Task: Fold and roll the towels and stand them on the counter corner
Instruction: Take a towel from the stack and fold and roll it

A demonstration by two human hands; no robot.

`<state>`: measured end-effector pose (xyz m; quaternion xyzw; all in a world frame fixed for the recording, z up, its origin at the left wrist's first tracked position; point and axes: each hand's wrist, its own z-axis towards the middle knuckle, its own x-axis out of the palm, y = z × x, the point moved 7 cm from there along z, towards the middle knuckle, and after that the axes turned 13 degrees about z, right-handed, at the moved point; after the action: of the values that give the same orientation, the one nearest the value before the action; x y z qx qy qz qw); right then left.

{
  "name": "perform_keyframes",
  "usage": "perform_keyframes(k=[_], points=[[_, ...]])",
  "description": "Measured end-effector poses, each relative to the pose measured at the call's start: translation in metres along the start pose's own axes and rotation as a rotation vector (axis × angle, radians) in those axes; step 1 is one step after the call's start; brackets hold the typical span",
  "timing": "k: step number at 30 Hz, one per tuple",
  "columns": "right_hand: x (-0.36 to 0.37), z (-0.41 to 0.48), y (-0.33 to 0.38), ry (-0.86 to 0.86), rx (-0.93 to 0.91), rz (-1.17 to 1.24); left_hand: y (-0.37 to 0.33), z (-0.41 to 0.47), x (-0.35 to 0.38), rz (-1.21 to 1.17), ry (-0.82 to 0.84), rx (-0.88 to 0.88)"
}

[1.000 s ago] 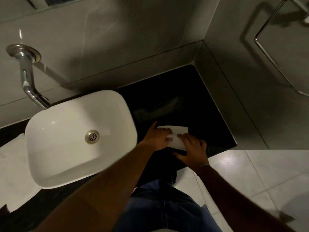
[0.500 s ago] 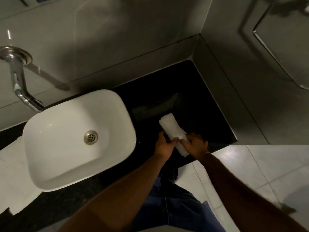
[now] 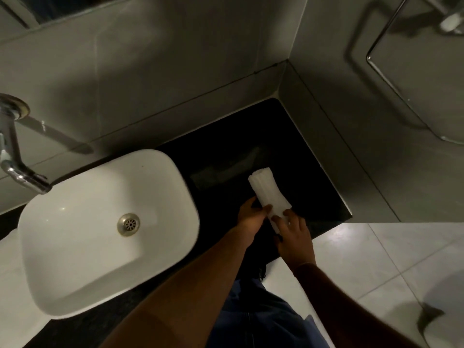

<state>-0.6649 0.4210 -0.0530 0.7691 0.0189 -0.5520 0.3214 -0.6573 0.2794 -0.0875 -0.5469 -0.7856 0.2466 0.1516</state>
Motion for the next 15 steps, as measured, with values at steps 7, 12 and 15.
perform_keyframes(k=[7, 12, 15], points=[[-0.019, 0.067, -0.017, -0.043, 0.073, 0.119, -0.001, -0.045, -0.026, 0.177, -0.011, 0.143], [-0.051, 0.157, -0.012, -0.105, 0.109, 0.194, 0.048, -0.059, -0.065, 0.209, -0.131, 0.181], [-0.060, 0.202, -0.011, -0.127, 0.105, 0.136, 0.076, -0.077, -0.085, 0.135, -0.203, 0.145]])
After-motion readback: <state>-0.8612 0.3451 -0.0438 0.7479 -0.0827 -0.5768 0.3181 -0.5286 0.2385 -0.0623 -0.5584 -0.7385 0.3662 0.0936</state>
